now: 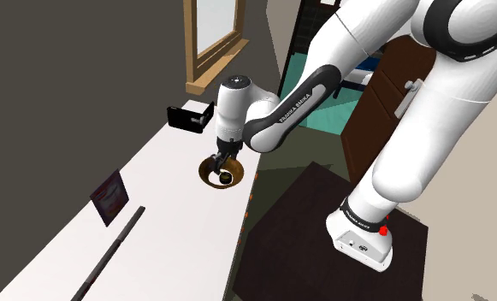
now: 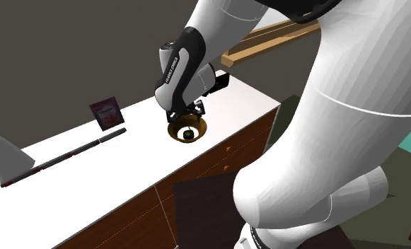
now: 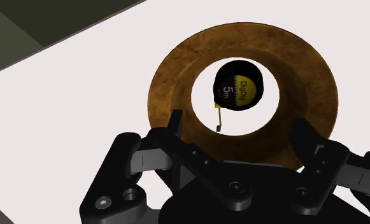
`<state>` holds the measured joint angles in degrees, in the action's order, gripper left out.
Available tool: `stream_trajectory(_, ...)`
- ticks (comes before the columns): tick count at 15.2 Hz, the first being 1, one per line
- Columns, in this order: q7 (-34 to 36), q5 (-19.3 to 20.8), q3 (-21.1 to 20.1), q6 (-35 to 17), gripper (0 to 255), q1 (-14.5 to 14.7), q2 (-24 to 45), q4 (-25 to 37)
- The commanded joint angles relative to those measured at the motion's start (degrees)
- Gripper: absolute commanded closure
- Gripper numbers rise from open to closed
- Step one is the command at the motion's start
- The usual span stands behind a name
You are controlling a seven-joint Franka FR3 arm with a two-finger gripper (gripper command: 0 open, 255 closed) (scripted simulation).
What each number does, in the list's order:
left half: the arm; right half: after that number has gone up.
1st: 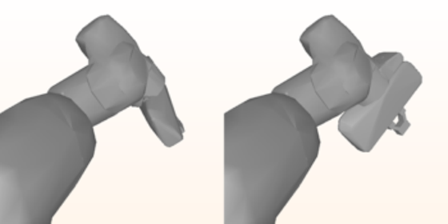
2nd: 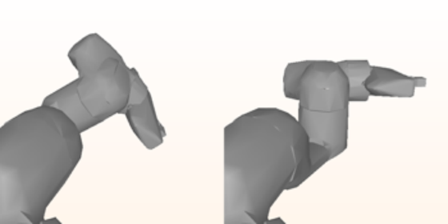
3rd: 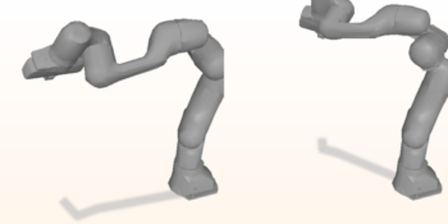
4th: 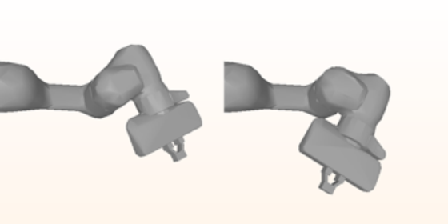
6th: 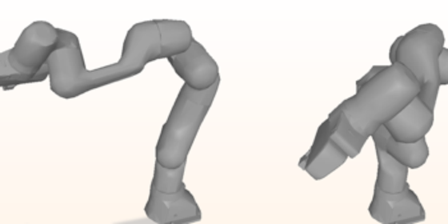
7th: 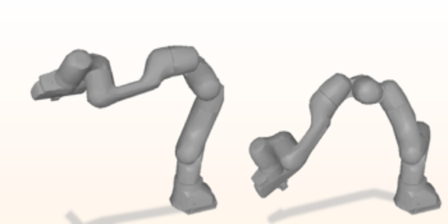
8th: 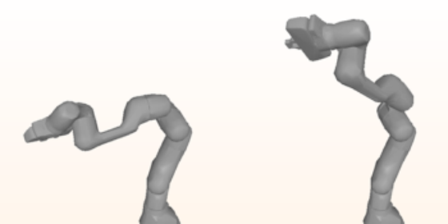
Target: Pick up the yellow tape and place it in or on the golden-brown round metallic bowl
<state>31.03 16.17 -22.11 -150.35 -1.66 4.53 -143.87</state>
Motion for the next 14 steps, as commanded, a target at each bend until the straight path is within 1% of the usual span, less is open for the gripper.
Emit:
stream_trajectory(1,0.00,0.00,0.00,0.00,0,0.00,0.00,0.00)
stream_trajectory(2,0.00,0.00,0.00,0.00,0,0.00,0.00,0.00)
stream_trajectory(4,-3.11,-4.39,-1.03,3.59,0,-0.05,-4.15,0.05)
stream_trajectory(6,-5.42,-7.64,-1.36,7.02,0,0.30,-7.63,0.46)
stream_trajectory(14,-5.41,-7.63,-1.24,7.02,0,0.43,-7.63,0.46)
